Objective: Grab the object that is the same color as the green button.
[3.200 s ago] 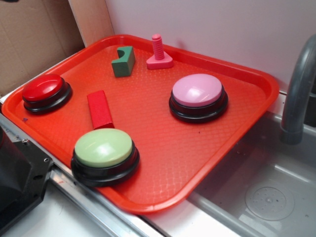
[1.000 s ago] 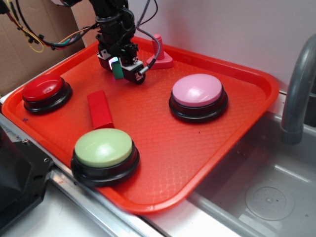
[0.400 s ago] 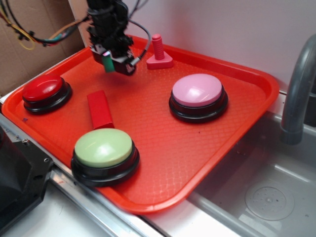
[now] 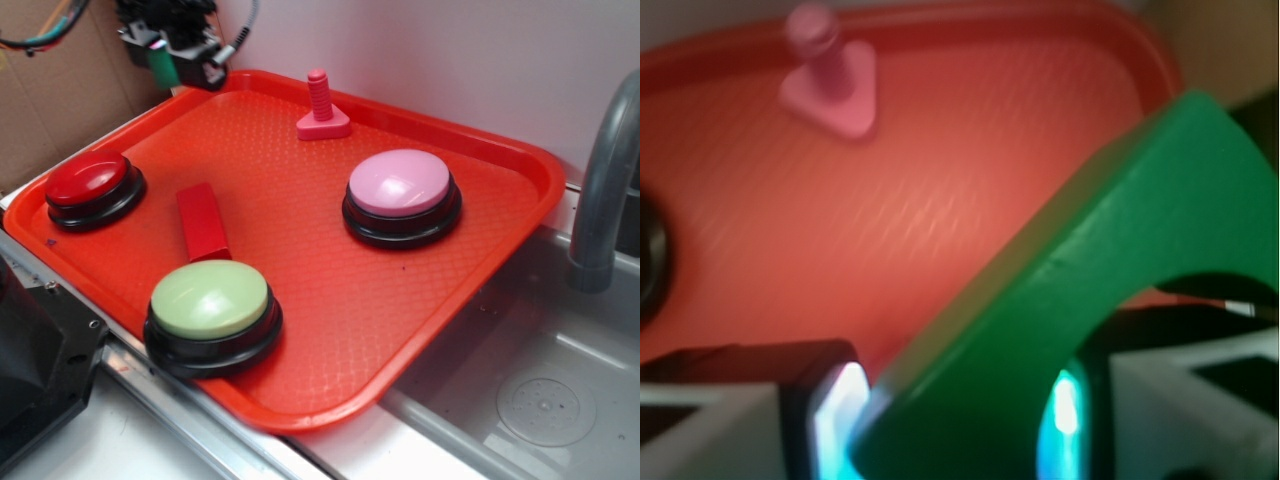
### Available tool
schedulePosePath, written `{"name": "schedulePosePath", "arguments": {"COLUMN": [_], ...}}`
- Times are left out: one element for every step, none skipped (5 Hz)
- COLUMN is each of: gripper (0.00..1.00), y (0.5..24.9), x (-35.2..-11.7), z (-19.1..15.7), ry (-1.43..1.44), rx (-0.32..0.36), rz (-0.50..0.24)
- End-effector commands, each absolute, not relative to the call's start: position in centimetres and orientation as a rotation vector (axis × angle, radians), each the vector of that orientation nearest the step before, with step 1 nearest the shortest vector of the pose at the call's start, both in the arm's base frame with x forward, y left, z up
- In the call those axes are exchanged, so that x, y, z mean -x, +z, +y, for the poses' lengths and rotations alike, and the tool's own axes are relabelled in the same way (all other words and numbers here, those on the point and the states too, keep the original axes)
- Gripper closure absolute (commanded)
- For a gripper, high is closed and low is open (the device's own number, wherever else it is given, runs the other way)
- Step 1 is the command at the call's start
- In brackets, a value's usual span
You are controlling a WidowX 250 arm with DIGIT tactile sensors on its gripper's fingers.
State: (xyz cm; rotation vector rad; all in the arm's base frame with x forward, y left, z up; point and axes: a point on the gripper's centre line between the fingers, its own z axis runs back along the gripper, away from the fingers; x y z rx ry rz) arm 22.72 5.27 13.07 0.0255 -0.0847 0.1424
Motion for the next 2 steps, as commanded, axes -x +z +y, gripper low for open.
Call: {"name": "schedulePosePath", "arguments": {"gripper": [1.00, 1.00], "y": [19.35, 19.48], "x": [-19.90, -19.19], "z": [1.37, 1.11], "ry": [0.155, 0.164], "rx": [-0.004, 0.012], "rz": [-0.161, -0.188]}}
